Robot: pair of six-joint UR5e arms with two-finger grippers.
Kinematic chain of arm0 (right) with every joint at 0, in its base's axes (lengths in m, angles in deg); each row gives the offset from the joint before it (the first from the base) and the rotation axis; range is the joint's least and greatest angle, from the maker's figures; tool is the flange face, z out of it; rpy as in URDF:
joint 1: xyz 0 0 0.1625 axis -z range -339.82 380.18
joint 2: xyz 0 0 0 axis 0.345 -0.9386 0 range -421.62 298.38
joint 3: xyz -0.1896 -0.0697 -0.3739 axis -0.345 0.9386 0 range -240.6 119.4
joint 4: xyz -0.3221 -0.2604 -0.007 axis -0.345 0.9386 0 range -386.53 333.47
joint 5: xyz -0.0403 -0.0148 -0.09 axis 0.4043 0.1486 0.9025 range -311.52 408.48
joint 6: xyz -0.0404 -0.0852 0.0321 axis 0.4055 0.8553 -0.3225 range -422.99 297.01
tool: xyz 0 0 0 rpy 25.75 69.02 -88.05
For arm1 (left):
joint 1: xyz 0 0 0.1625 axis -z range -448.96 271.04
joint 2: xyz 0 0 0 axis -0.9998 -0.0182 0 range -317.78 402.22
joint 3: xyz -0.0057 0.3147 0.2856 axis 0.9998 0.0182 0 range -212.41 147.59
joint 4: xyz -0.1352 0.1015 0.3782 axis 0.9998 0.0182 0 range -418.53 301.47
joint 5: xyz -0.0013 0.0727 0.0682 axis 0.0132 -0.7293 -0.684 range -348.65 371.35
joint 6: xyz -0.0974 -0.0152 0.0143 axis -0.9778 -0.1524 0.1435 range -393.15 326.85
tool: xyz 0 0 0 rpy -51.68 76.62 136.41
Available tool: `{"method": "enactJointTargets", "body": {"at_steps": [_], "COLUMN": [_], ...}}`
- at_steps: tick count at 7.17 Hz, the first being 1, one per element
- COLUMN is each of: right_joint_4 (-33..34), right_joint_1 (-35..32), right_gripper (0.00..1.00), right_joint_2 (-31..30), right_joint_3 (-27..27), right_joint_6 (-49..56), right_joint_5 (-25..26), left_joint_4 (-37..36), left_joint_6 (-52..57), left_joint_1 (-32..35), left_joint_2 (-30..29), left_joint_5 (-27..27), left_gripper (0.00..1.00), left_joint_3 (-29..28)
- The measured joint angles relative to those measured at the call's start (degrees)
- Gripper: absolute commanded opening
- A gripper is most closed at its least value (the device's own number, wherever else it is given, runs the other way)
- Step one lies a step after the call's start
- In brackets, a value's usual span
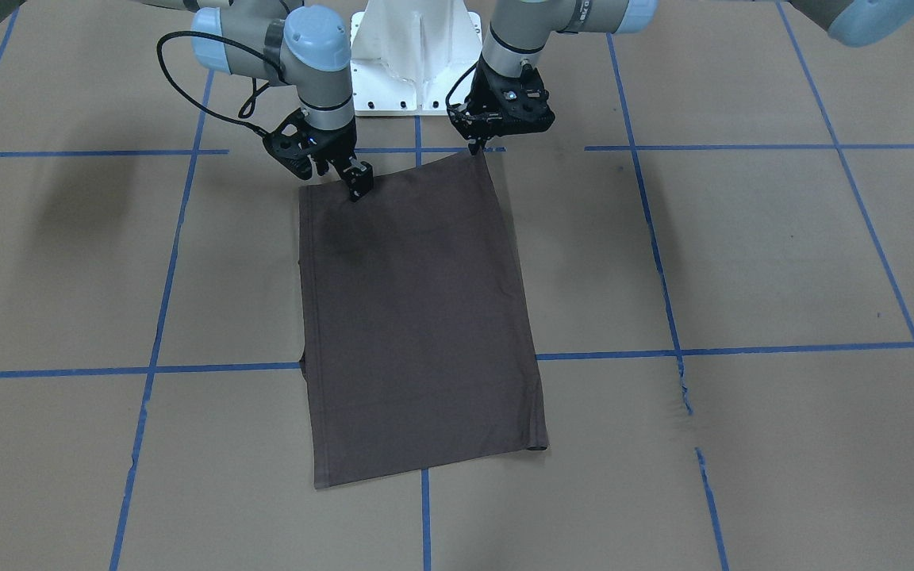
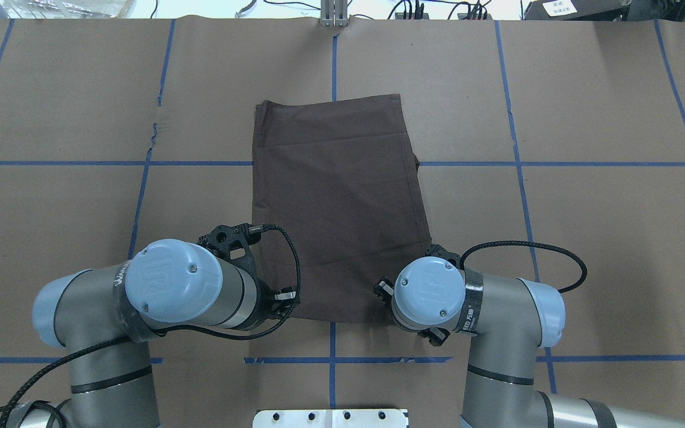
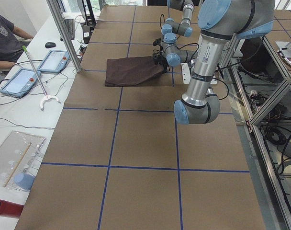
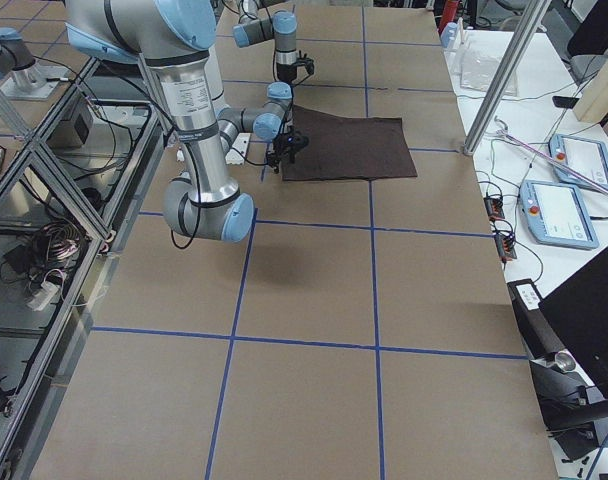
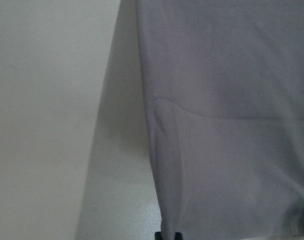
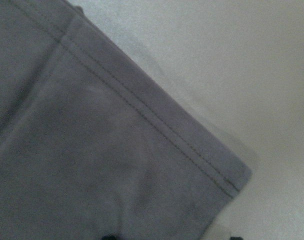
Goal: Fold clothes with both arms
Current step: 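Grasp the near edge corners of the shirt with both grippers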
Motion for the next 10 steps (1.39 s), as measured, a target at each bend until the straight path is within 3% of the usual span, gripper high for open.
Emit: {"method": "enactJointTargets", "body": {"at_steps": [10], "right_joint_4": [0.4], "right_joint_1": [-1.8], "right_gripper": [0.0], "right_joint_2": [2.2], "right_joint_3": [-1.9], "right_joint_6": [-0.2], "right_joint_5": [-0.2], "left_joint_4": [-0.1], "left_joint_6": [0.0], "left_joint_1": [0.0], "left_joint_2": [0.3], "left_joint_5": [0.0], "left_gripper": [0.0], "left_joint_3": [0.7]}}
